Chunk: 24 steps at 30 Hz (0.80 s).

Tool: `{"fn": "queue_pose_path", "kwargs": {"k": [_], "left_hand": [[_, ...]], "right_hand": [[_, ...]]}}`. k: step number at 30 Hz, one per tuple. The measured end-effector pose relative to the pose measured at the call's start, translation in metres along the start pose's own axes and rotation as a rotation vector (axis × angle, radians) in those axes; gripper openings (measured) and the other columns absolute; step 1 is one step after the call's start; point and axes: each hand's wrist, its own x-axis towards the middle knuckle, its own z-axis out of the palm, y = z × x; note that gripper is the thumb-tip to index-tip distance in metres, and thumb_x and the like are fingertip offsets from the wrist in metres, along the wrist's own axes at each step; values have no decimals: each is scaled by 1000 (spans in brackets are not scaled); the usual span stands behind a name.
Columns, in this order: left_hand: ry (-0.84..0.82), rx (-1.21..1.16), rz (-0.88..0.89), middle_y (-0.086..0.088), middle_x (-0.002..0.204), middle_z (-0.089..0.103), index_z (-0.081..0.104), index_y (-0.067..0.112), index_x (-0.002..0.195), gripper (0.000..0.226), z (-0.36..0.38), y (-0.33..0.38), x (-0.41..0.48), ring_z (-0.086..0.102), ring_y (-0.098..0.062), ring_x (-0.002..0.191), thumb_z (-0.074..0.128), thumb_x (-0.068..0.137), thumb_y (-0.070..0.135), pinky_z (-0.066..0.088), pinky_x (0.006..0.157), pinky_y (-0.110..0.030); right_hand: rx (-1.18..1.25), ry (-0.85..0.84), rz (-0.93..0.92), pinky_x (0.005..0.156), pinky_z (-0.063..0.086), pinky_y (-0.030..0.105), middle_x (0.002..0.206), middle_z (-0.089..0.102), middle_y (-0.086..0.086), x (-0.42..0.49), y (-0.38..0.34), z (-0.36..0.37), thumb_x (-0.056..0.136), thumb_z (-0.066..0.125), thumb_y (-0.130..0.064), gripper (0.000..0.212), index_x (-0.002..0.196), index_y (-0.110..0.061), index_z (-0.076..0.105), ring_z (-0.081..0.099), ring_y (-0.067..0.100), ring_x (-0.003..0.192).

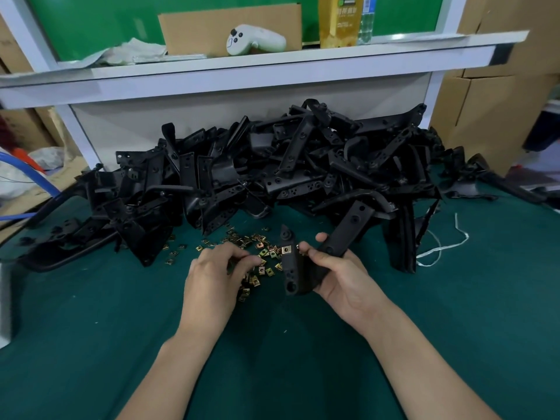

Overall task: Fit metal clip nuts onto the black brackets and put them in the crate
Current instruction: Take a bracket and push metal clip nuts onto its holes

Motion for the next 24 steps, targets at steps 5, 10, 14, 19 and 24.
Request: {"fn": "queue_pose_path", "kwargs": {"k": [5,10,14,19,24], "left_hand": [[77,-431,-128,23,83,70,72,42,91,14,-4,10,3,59,0,73,59,94,42,47,68,-13],[-41,-899,-318,3,88,74,75,18,107,19,-5,17,4,62,-4,76,58,100,19,55,71,-17],[-70,-1082,-404,-3,91,75,77,14,101,21,-5,21,6,63,-7,75,64,89,25,55,69,-19],[-78,-1130,-422,-5,94,75,81,20,95,20,-8,19,6,64,-9,75,66,88,31,56,69,-20],[-112,-1149,-434,-3,91,73,78,17,100,21,-8,20,6,65,-9,74,68,85,28,56,67,-21]], "right_hand": [[3,-2,2,68,61,41,100,76,8,0,0,0,96,56,5,28,110,-19,58,74,25,98],[-12,2,-5,74,61,44,99,76,6,1,-1,1,97,55,4,27,110,-20,57,75,24,97],[-4,12,-2,76,60,45,99,76,7,1,-1,1,97,55,5,28,109,-20,58,74,25,97],[-5,9,3,76,61,46,101,76,7,2,-1,0,97,56,4,27,110,-20,58,74,26,100],[0,9,2,72,61,44,102,76,7,2,0,-1,96,57,4,27,110,-20,60,74,26,100]]}}
